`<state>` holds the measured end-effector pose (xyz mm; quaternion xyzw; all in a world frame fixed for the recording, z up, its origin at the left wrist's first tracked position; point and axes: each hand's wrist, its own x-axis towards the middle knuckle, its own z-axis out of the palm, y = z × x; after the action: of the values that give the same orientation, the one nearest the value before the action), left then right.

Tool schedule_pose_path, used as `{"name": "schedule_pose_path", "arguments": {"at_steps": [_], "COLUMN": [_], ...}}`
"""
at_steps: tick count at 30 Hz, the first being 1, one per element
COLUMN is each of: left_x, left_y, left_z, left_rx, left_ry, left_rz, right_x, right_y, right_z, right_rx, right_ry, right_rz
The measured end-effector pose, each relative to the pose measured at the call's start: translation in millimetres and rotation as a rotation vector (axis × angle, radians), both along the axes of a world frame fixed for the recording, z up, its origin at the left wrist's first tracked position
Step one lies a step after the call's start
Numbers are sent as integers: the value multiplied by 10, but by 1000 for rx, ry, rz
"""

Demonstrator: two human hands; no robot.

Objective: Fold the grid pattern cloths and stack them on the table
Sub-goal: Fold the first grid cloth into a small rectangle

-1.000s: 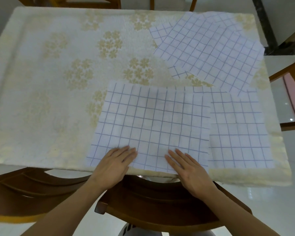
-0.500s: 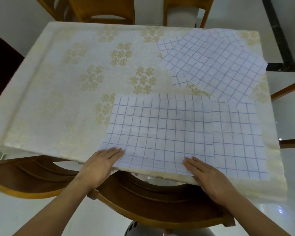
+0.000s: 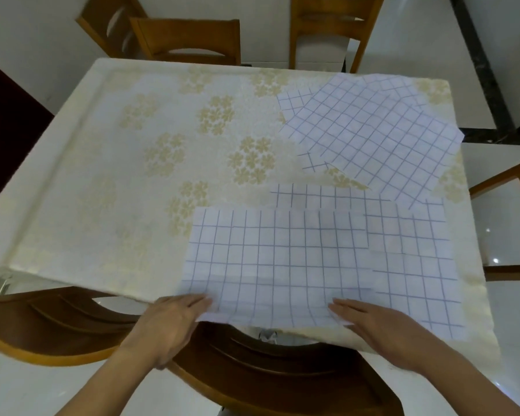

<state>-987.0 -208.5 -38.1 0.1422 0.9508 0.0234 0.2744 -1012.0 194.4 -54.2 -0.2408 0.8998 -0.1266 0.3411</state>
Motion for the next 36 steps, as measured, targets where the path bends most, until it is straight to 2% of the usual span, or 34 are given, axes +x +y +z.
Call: {"name": "schedule_pose_path", "arguments": {"at_steps": [8,13,17,24,27,30,36], "left_x": [-1179,-1684,-1896,-1960,-1850,-1585,-1312], "left_y": [-26,-22,-48,-111,-34,125,164], "left_z": [-154,-503,-768,-995,-966,-1007,-1315], "left_rx": [-61,-27,66,101,188,251,170], "left_ry": [93,121,237,282,357,360,337], "left_rz": [-23,28,14,105,179,138,131], "right_x": [-1124,-1632,-1763,-1727,-1627,-1425,-1156], "right_y": [-63,-140,-167,-214,-305,-455,-496], "right_z": [30,-209,-559,-845,-879,-899,-1161], "right_rx": [72,151,169,239,164,102,126], "right_ry": [-22,75,204,349,415,453,423], "right_rz": [-78,-88,-66,-231,-306,-340,-423]}}
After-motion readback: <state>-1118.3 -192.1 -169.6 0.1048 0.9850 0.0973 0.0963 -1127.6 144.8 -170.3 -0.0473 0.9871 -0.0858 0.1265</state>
